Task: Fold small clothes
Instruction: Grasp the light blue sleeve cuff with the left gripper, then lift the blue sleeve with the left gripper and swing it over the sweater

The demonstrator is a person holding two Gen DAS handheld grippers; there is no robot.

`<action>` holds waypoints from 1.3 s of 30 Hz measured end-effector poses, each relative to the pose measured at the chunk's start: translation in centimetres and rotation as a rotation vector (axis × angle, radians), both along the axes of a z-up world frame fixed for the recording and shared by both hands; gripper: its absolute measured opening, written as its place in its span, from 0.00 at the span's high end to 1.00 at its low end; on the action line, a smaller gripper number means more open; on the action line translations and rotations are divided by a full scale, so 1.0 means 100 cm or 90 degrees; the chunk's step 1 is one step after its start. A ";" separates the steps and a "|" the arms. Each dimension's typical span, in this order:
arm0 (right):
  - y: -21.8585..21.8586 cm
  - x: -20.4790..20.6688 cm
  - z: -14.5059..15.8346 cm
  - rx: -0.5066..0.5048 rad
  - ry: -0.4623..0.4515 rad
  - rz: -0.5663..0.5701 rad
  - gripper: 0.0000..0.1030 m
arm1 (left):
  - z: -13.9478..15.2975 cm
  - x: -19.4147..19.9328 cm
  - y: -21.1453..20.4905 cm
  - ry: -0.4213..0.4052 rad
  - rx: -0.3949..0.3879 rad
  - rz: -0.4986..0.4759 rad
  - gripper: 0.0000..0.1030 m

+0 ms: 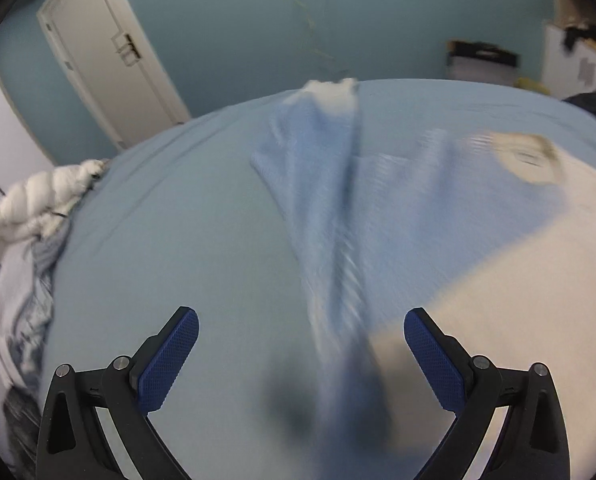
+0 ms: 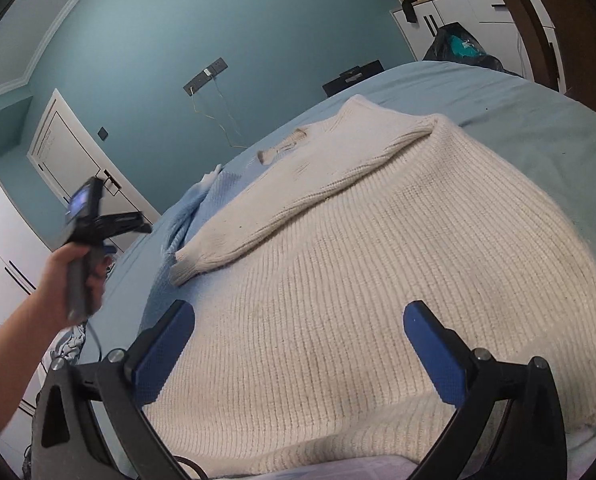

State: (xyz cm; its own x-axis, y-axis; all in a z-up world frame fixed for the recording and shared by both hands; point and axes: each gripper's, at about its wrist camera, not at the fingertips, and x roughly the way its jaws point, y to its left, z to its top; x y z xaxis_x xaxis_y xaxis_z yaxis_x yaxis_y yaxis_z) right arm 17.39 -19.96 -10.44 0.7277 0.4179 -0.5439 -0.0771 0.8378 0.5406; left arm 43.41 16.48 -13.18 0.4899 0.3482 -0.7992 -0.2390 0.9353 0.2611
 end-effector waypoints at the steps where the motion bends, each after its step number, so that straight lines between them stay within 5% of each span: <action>1: 0.000 0.000 0.000 0.002 0.002 0.000 0.01 | -0.003 0.011 0.005 -0.001 0.003 0.013 0.00; 7: 0.002 -0.009 -0.002 -0.004 -0.012 -0.004 0.01 | -0.025 0.065 0.027 0.012 -0.048 0.045 0.01; 10: 0.001 -0.012 -0.002 -0.007 -0.013 -0.006 0.01 | -0.034 0.081 0.031 0.014 -0.072 0.058 0.13; 13: 0.000 -0.015 -0.001 -0.006 -0.017 -0.010 0.01 | -0.041 0.097 0.028 0.026 -0.078 0.049 0.32; 14: -0.001 -0.017 0.000 -0.007 -0.019 -0.010 0.01 | -0.046 0.101 0.025 0.041 -0.078 0.038 0.49; 15: -0.001 -0.019 0.000 -0.008 -0.022 -0.011 0.01 | -0.052 0.105 0.022 0.062 -0.070 0.032 0.80; 16: 0.000 -0.020 0.001 -0.009 -0.025 -0.011 0.01 | -0.055 0.106 0.021 0.076 -0.070 0.032 0.87; 24: -0.001 -0.023 0.003 -0.010 -0.025 -0.012 0.01 | -0.012 0.058 0.105 0.037 -0.190 0.168 0.92; 30: -0.002 -0.024 0.005 -0.009 -0.020 -0.012 0.01 | -0.019 -0.010 0.194 -0.044 -0.484 0.199 0.90; 35: -0.002 -0.025 0.005 -0.008 -0.020 -0.013 0.01 | -0.029 -0.038 0.222 -0.020 -0.526 0.291 0.90; 39: 0.000 -0.025 0.005 -0.012 -0.020 -0.016 0.01 | -0.013 -0.011 0.195 0.003 -0.395 0.225 0.90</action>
